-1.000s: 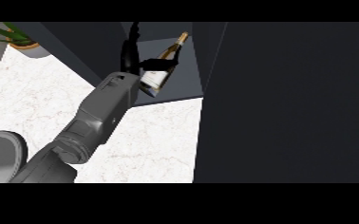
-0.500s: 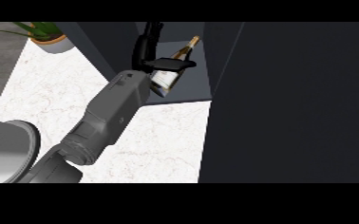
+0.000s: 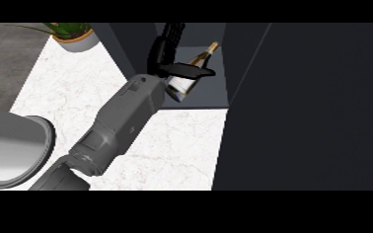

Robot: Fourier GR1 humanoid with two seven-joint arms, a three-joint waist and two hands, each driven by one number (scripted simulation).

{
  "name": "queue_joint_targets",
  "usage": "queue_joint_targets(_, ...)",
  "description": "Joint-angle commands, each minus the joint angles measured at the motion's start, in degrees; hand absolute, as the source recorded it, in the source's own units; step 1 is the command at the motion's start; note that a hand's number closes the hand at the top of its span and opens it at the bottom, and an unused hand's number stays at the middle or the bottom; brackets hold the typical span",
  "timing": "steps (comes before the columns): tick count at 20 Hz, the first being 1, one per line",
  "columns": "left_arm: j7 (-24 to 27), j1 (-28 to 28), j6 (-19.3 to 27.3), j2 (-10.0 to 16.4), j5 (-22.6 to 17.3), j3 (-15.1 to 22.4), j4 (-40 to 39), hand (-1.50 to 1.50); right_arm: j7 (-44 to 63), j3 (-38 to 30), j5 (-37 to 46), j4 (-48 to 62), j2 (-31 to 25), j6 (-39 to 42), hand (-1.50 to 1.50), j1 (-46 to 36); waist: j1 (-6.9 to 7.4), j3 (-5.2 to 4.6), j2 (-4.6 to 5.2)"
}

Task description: Pick up the wine, place it into the cabinet and close the cabinet

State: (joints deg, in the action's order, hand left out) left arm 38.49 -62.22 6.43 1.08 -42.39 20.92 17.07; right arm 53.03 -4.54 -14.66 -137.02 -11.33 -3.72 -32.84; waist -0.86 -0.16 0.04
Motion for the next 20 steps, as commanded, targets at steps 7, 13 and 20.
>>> queue_joint_targets(7,-10.03,8.62,5.83,2.09,4.76,5.82,24.81,-1.5,1.79,-1.91,-1.63,-4.09,-2.3,0.07,-1.5,2.02,2.47,0.18,-1.09)
queue_joint_targets(13,-17.73,17.0,17.72,0.2,7.23,11.57,44.3,-1.5,2.18,-1.05,0.62,-1.3,-2.03,-2.54,-1.5,-1.51,2.59,0.14,-0.97)
queue_joint_targets(20,-20.51,29.18,31.38,-0.55,10.36,20.16,63.86,-1.5,1.8,1.81,0.7,-2.41,-2.18,-1.7,-1.5,-0.82,1.86,0.16,-0.65)
